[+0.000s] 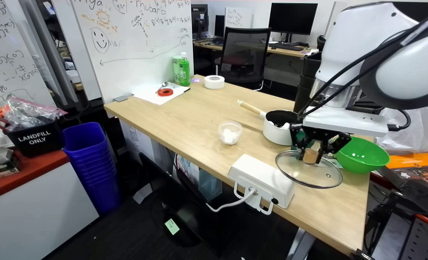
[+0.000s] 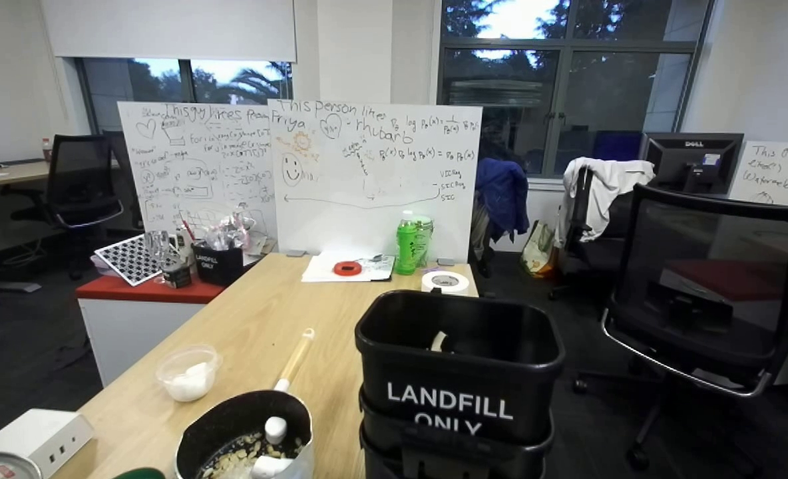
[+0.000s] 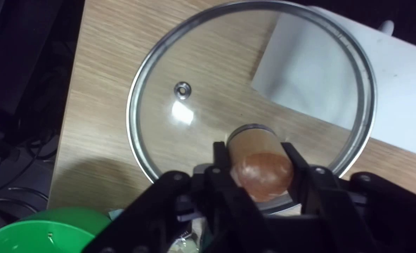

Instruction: Put the glass lid on top of the white object

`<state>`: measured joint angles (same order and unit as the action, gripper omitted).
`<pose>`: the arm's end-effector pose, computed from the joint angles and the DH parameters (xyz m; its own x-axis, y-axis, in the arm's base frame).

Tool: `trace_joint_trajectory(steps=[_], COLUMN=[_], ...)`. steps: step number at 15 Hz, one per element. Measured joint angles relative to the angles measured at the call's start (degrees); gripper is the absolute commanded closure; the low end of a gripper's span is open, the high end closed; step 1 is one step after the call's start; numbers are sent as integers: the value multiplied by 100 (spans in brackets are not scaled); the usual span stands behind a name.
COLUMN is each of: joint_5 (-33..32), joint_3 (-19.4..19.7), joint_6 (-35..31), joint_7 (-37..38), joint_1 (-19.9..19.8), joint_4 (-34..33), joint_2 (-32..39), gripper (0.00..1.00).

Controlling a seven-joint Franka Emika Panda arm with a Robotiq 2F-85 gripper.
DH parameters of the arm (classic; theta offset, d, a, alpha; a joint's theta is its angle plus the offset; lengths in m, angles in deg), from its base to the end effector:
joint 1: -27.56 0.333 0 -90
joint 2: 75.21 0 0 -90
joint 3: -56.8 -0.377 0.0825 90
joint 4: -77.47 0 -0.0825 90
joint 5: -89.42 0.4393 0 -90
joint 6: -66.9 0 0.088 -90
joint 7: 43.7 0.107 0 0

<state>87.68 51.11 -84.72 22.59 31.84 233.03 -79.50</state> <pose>0.4197 0.0740 0.2629 0.5762 -0.8170 0.0223 -0.8172 -0.5763 0.0039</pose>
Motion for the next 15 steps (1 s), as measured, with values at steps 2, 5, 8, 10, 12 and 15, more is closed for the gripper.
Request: trace_joint_trajectory(steps=[2,5,8,10,12,15], joint_5=[-742,-1894,-2510,-2624,-2613,-2591], joint_3=[-236,-459,-528,-561,-592,-617], joint_6=[-149,-273,-317,-362,-392,-446], joint_7=[660,1677,2238,2336,2337,2334], joint_1=[54,56,57,73,112,197], joint_4=[-15,-63,-190,-286,-410,-614], joint_2=[-47,-37,85,242,460,814], gripper=[85,85,85,85,85,85])
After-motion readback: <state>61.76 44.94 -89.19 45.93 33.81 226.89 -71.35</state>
